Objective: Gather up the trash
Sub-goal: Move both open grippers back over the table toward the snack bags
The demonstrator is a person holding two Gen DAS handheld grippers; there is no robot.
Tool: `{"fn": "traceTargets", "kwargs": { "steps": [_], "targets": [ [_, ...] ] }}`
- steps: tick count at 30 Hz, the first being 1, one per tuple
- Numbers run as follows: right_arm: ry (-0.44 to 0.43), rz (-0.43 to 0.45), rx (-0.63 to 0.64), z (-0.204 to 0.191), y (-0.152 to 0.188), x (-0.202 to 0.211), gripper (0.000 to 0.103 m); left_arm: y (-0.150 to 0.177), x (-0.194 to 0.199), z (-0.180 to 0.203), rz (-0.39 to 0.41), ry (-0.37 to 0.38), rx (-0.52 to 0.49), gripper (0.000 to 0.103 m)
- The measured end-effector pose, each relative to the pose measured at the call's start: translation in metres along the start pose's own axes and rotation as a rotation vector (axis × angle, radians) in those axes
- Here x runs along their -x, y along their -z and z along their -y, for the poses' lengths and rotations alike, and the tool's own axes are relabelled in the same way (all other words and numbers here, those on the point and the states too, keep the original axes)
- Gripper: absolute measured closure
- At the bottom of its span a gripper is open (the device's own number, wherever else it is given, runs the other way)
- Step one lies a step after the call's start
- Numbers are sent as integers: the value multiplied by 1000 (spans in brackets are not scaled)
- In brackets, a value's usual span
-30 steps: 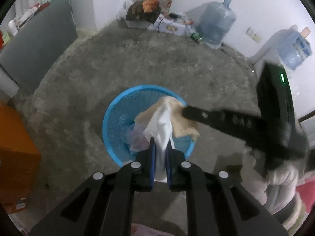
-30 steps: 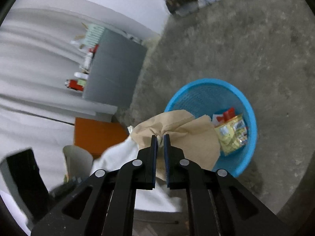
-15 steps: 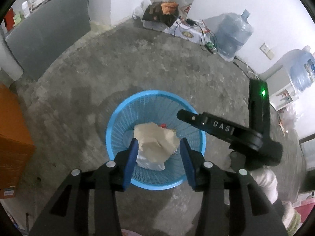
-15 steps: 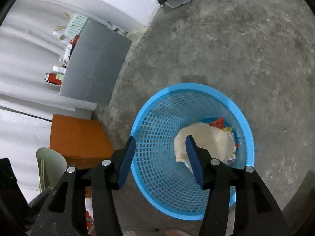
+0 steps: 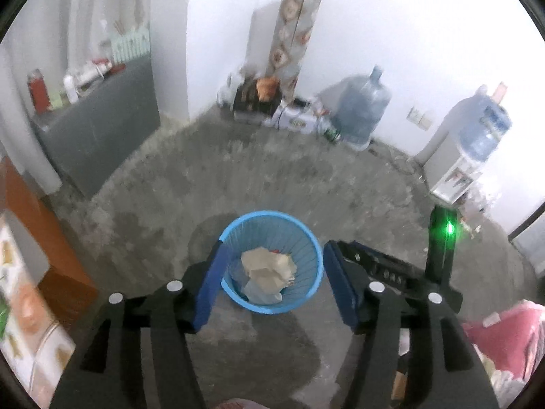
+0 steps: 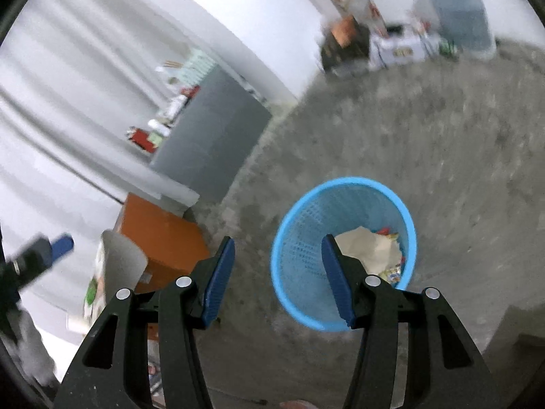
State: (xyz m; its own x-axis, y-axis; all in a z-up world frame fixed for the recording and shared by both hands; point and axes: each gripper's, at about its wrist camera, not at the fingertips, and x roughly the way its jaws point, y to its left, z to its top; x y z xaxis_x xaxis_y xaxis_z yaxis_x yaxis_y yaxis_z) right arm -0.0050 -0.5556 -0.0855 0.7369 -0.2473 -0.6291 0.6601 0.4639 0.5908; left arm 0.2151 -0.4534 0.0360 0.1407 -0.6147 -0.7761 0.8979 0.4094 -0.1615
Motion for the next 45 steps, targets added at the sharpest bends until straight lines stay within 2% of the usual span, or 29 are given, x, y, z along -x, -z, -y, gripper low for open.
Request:
{"fn": "traceTargets", "kwargs": {
  "steps": [2, 4, 5, 9, 15, 19, 26, 29, 33, 37, 42, 45],
  "targets": [
    [16, 41, 26, -20, 16, 32, 43, 15, 45, 2, 45, 2, -8, 38],
    [-10, 94, 44, -35, 29, 61, 37, 32, 88, 4, 85, -19, -20, 34],
    [-18, 125, 62, -47, 38, 80, 31, 41, 108, 4, 101, -35, -18, 31],
    [-55, 175, 115, -77, 61, 115, 20, 80, 180, 0, 173, -92, 34, 27],
    [-137, 134, 230, -130, 86, 135, 13, 155, 294, -14, 363, -231, 168, 21],
    [-199, 100, 295, -152, 98, 141, 10, 206, 346, -24, 435, -312, 259, 20],
    [-311, -17, 370, -182, 127, 140, 10, 303, 433, -50, 563, -482, 471, 19],
    [-349, -60, 382, -193, 138, 140, 10, 345, 456, -56, 577, -557, 548, 19],
    [-377, -128, 414, -215, 154, 135, 10, 402, 472, -62, 562, -599, 663, 19],
    [-409, -198, 418, -230, 168, 127, 10, 444, 473, -68, 551, -627, 755, 19],
    [-435, -281, 433, -246, 184, 115, 10, 481, 461, -85, 506, -614, 842, 19],
    [-450, -334, 430, -253, 192, 106, 10, 502, 443, -99, 457, -568, 902, 19]
  ]
}}
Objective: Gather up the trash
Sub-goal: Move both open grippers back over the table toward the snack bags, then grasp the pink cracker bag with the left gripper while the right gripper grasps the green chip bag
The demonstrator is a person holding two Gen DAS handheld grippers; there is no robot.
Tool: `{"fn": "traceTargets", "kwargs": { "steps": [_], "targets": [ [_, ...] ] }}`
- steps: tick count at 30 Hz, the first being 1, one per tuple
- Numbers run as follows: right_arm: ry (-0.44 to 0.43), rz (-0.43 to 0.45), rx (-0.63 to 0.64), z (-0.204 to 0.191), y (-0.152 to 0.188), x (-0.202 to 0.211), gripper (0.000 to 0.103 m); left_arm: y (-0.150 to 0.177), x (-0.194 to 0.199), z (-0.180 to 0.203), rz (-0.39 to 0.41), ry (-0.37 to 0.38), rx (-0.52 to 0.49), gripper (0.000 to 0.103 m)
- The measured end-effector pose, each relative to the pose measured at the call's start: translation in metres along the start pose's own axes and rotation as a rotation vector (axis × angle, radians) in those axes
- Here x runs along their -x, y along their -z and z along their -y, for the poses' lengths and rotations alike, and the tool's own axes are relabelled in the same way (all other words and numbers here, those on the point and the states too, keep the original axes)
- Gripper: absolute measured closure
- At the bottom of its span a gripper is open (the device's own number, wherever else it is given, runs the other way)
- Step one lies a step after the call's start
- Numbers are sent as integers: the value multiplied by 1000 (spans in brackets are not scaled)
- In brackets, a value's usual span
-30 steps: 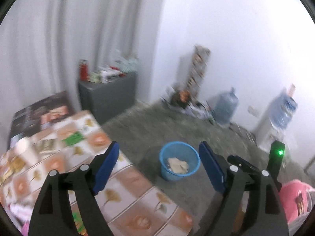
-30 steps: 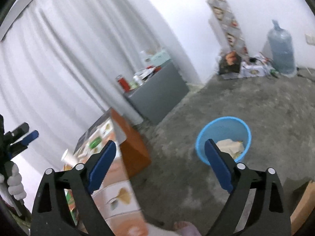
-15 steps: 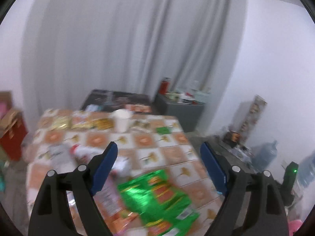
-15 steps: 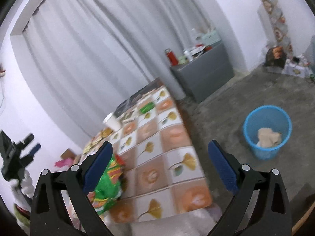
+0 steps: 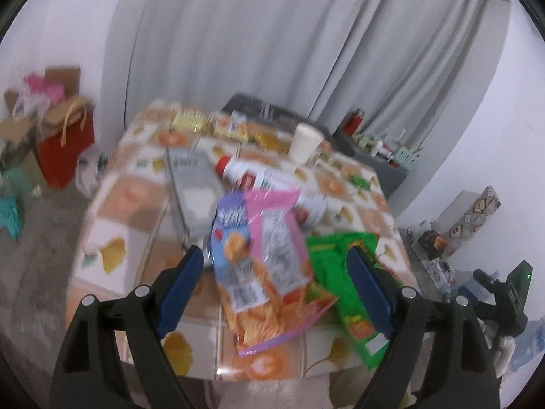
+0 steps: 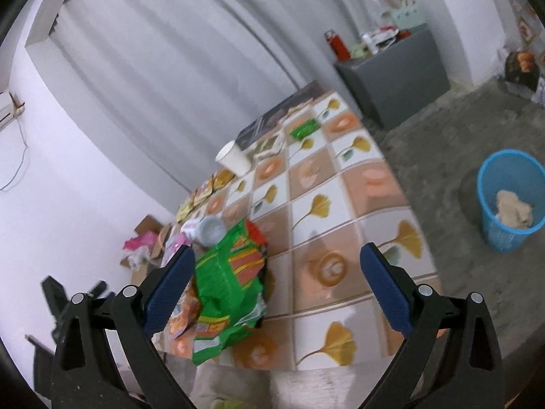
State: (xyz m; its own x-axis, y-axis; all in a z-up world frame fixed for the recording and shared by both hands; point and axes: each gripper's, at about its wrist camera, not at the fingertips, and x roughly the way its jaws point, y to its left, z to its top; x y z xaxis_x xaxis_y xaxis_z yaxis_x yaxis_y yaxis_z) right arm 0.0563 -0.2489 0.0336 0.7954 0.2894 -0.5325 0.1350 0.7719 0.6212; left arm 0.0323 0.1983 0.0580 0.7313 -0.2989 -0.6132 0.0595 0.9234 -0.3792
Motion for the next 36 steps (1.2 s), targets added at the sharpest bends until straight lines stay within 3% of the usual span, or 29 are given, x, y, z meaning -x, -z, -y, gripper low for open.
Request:
{"fn": "traceTargets", "kwargs": {
  "steps": [5, 10, 15, 18, 24, 36],
  "targets": [
    [-37, -87, -15, -5, 0, -25, 10, 18, -35, -16, -71, 3, 38, 20],
    [-85, -189, -14, -10, -4, -47, 13, 25, -62, -27, -101, 2, 61, 31],
    [-105, -266, -19, -13, -3, -67, 16, 27, -81, -33, -141, -61, 54, 43],
    [-106, -309, -23, -17, 1, -80, 17, 30, -92, -39, -174, -46, 71, 49],
    [-94, -347, -32, -20, 3, -97, 19, 31, -102, -47, -200, -44, 113, 57],
    [-88, -377, -46, -17, 3, -113, 22, 25, -112, -49, -195, 2, 147, 57]
  ]
}}
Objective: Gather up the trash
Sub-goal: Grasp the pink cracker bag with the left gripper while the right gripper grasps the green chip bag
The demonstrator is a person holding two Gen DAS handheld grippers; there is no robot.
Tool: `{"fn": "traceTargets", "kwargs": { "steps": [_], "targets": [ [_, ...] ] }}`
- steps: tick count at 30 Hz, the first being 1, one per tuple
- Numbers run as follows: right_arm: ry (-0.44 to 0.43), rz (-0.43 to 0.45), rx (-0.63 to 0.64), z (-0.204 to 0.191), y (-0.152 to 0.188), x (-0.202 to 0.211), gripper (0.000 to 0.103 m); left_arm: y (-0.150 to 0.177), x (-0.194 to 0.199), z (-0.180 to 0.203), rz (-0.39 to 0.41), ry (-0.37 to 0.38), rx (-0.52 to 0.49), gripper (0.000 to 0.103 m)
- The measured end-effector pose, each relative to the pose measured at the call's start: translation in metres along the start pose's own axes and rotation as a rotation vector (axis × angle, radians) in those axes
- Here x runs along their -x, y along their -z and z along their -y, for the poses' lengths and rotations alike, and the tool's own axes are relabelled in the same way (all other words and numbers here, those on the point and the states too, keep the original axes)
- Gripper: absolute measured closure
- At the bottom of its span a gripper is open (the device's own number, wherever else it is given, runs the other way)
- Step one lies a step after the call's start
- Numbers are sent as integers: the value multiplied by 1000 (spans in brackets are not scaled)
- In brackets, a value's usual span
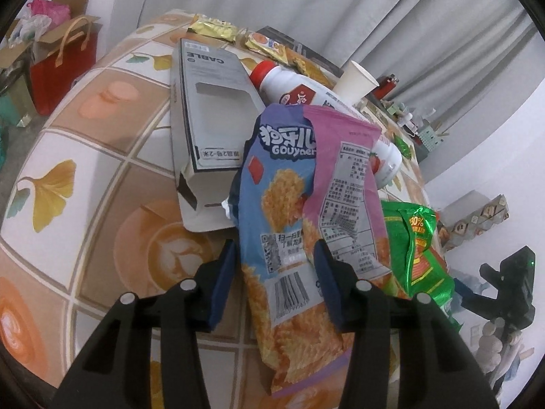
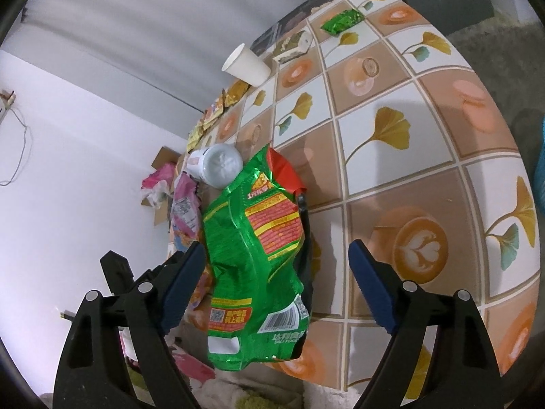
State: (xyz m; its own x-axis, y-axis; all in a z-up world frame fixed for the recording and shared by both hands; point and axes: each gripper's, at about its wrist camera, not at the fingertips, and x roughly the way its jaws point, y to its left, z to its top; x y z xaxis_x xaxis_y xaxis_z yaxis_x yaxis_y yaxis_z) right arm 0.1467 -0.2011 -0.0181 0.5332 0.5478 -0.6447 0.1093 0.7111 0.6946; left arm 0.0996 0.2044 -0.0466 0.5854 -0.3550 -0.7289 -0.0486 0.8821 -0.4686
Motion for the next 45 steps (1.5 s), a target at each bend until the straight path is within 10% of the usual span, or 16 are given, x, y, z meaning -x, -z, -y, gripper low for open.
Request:
{"fn": "traceTargets", "kwargs": {
  "steps": [28, 40, 45],
  "targets": [
    [-32, -91, -92, 25, -4, -24, 35, 13, -7, 22, 31, -155, -202, 89],
    [3, -128, -79, 23, -1, -29, 63, 23, -4, 32, 33, -157, -233, 96],
    [30, -146, -59, 21, 3, -34, 91, 25, -4, 36, 35, -156, -241, 97]
  ]
}}
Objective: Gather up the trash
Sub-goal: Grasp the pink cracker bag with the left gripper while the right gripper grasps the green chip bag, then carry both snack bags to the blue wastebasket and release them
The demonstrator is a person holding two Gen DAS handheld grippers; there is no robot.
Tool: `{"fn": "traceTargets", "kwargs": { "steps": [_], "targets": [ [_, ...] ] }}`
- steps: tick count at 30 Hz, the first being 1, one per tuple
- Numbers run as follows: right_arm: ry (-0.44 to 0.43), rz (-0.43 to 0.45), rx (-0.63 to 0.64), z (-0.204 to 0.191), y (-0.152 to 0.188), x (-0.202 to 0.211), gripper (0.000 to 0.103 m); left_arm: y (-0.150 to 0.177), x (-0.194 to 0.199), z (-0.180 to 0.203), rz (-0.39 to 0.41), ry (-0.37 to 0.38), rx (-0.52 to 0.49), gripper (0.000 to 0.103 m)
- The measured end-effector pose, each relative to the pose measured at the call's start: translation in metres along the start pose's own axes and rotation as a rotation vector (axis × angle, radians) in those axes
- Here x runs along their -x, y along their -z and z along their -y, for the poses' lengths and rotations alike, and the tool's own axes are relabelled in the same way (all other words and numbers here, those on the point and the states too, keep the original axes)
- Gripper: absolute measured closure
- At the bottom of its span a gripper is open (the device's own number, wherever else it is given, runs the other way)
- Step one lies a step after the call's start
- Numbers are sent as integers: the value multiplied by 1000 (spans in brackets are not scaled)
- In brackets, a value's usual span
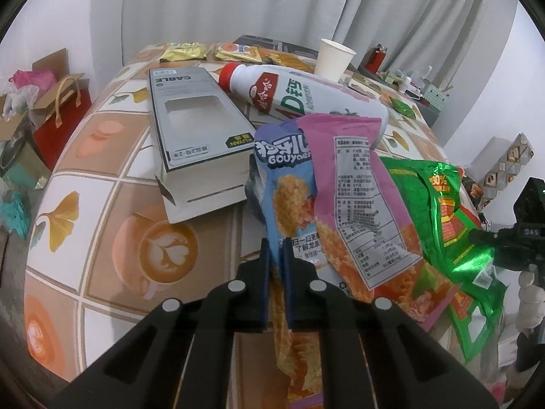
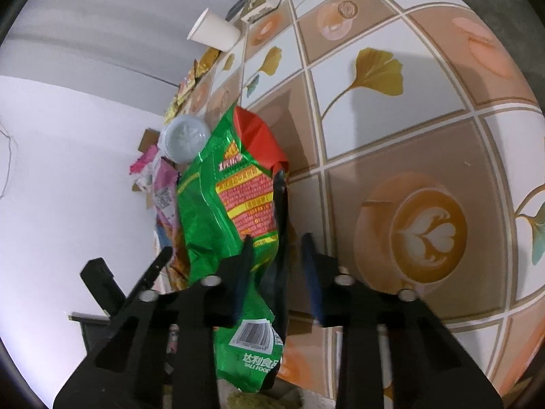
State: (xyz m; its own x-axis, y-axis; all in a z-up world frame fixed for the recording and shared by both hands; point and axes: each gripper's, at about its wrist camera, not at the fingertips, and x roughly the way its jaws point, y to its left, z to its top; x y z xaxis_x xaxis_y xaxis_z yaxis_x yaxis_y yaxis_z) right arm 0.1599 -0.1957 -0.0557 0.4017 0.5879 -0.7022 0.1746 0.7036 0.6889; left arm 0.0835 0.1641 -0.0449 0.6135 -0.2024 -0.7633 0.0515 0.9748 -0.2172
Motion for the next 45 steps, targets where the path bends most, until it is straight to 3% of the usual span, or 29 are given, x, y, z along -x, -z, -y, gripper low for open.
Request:
{"fn": "traceTargets", "kwargs": {
  "steps": [3, 9, 28, 45],
  "targets": [
    [2, 12, 2, 1, 1, 2, 99, 1, 3, 5, 7, -6, -16, 98],
    [5, 61, 0, 8, 3, 17, 103, -1, 11, 15, 27, 3, -33, 99],
    [-15, 186, -71, 50, 14, 68, 103, -18, 23, 60, 93, 30, -124, 100],
    [-29, 237, -101, 63, 21, 86, 103, -25, 32, 69, 134, 26, -151, 100]
  ]
}}
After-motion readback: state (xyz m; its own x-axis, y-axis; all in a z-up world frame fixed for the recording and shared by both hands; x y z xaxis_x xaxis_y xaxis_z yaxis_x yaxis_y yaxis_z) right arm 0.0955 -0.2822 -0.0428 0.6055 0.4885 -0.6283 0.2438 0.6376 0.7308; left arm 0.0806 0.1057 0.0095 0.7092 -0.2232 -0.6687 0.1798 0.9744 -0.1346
